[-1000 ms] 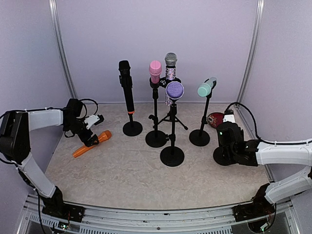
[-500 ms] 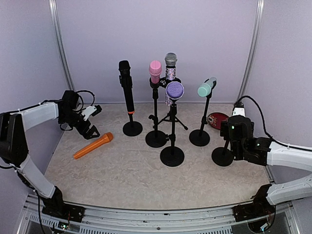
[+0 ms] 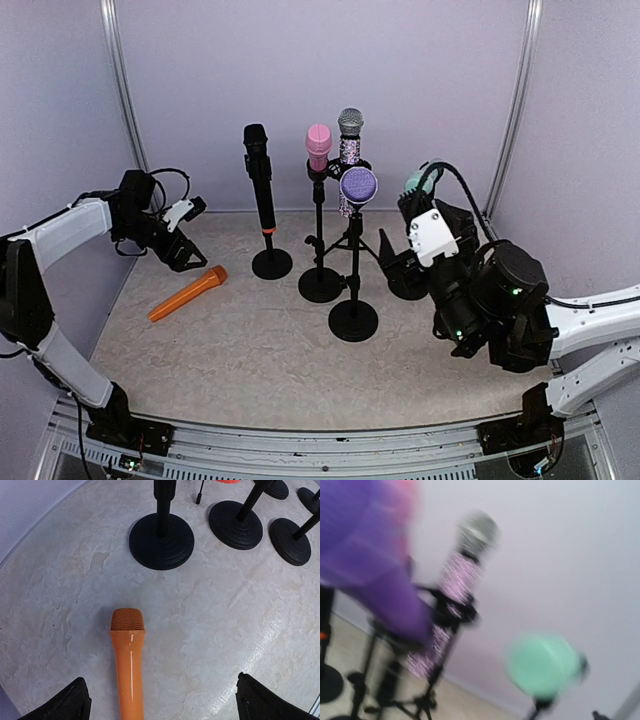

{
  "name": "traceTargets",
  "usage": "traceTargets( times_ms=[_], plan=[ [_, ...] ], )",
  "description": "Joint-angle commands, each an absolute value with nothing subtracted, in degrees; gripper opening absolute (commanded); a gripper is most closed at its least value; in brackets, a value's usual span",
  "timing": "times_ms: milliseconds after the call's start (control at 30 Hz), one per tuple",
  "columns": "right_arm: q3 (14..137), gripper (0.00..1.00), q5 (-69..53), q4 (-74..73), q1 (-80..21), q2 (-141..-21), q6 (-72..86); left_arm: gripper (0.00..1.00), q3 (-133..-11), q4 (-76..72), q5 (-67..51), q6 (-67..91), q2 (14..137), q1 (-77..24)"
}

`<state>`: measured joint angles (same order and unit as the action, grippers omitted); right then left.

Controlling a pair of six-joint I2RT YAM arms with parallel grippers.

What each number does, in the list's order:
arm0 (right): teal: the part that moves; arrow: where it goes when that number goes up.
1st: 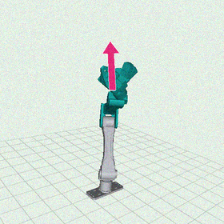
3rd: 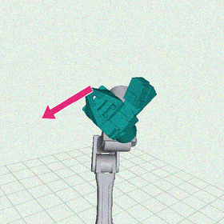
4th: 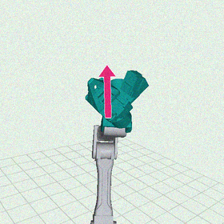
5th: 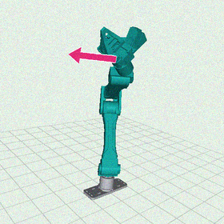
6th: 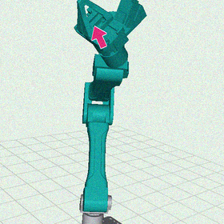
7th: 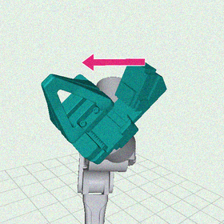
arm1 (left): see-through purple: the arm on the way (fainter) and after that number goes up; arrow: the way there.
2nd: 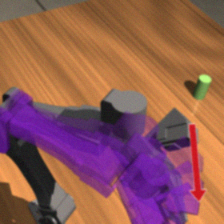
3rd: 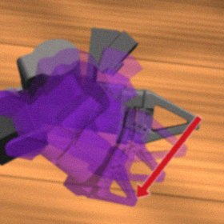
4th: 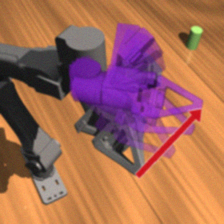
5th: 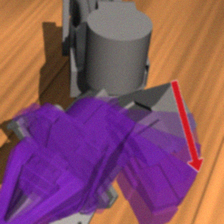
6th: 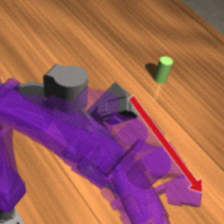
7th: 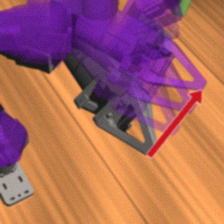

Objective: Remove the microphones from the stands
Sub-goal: Move the microphone stand with the microphone to the center of the board.

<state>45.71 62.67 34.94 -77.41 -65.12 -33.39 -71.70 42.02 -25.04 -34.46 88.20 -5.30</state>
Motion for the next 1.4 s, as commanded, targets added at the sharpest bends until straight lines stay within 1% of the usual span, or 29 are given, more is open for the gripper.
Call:
traceTargets(
  times_ms=[0,167,267,333,500,700,933,967,1100,1167,1300,1367],
  plan=[
    [53.85,0.95,62.38,54.7,-80.84,-75.25,-55.2,0.99,-73.77,44.2,-28.54,-33.69,85.12,-6.61],
    [62.4,0.96,60.43,54.86,-79.33,-82.56,-56.21,0.99,-74.96,45.84,-28.37,-34.1,83.89,-9.56],
    [64.29,0.96,59.81,53.63,-78.12,-84.43,-55.56,0.99,-75.17,46.06,-28.47,-34.06,82.75,-11.74],
    [65.01,0.95,59.33,50.33,-77.12,-84.72,-52.68,0.99,-75.24,45.88,-28.47,-33.91,82.11,-13.11],
    [65.84,0.88,56.41,44.95,-75.31,-84.72,-46.99,0.99,-75.98,45.4,-28.56,-32.51,81.97,-17.74],
    [68.3,0.73,54.42,40.82,-73.35,-86.84,-43.38,0.98,-79.7,44.74,-30.33,-27.95,83.79,-21.09],
    [69.4,0.63,52.69,35.35,-71.14,-87.3,-37.92,0.97,-82.93,45.08,-32.5,-26.16,84.9,-24.24],
    [69.66,0.6,52.48,34.41,-70.99,-87.42,-37.24,0.97,-83.08,44.97,-32.64,-25.96,84.9,-24.94],
    [69.89,0.37,51.14,33.16,-70.82,-87.15,-35.44,0.95,-83.74,44.56,-34.67,-24.27,84.9,-26.46],
    [70.37,0.27,50.26,32.53,-70.84,-86.93,-34.35,0.94,-83.84,43.83,-36.47,-23.04,84.69,-27.01],
    [70.86,0.11,48.48,33.5,-72.21,-86.4,-33.89,0.91,-84.14,42.68,-39.12,-20.68,84.35,-28.15],
    [71.21,0.06,48.13,34.79,-73.49,-86.75,-34.72,0.9,-84.28,42.54,-39.87,-20.22,84.09,-28.82]
  ],
)
